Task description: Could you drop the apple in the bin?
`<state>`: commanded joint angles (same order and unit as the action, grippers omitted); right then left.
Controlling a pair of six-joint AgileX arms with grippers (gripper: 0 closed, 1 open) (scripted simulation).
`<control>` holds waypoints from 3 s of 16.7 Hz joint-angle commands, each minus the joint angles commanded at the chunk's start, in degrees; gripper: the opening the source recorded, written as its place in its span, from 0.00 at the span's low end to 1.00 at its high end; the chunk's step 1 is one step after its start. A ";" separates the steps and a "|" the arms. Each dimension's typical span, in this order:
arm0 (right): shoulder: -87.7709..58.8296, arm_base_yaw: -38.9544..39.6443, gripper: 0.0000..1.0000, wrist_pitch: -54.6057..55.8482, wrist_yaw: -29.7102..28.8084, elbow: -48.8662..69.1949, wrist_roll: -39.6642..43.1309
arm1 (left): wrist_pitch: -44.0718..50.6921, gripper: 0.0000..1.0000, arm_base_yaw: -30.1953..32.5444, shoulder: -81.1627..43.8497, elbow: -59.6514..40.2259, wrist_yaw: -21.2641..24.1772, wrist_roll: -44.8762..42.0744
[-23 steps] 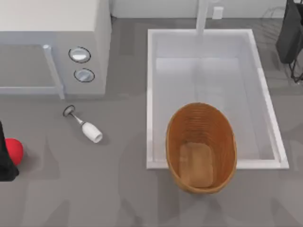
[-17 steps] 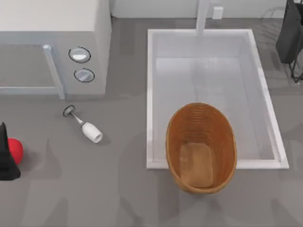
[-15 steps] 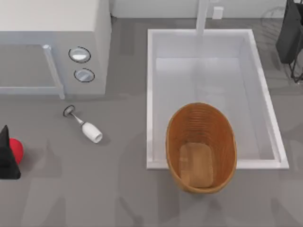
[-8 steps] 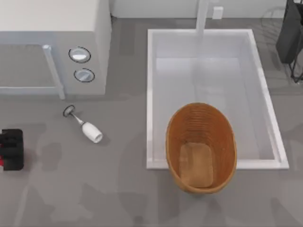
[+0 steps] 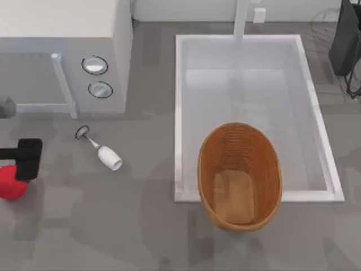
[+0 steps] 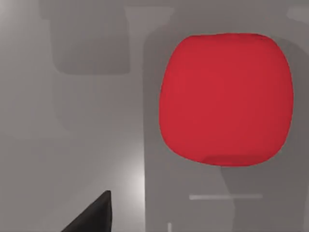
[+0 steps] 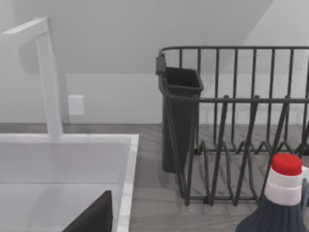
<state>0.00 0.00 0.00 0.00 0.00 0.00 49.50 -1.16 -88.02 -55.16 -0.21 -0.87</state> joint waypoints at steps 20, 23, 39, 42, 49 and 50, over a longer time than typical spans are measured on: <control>0.00 0.00 1.00 0.00 0.00 0.00 0.00 | -7.89 1.00 -0.65 -19.32 -4.17 -0.28 -0.36; 0.00 0.00 1.00 0.00 0.00 0.00 0.00 | -8.70 1.00 -0.67 -19.91 -3.72 -0.28 -0.39; 0.00 0.00 1.00 0.00 0.00 0.00 0.00 | -8.70 0.00 -0.67 -19.91 -3.72 -0.28 -0.39; 0.00 0.00 1.00 0.00 0.00 0.00 0.00 | -8.70 0.00 -0.67 -19.91 -3.72 -0.28 -0.39; 0.00 0.00 1.00 0.00 0.00 0.00 0.00 | -7.29 0.00 -0.38 -18.38 -4.52 0.19 -0.11; 0.00 0.00 1.00 0.00 0.00 0.00 0.00 | -5.97 0.00 -0.18 -17.85 -5.17 0.07 0.02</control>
<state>0.00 0.00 0.00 0.00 0.00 0.00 43.53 -1.34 -105.88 -60.33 -0.15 -0.86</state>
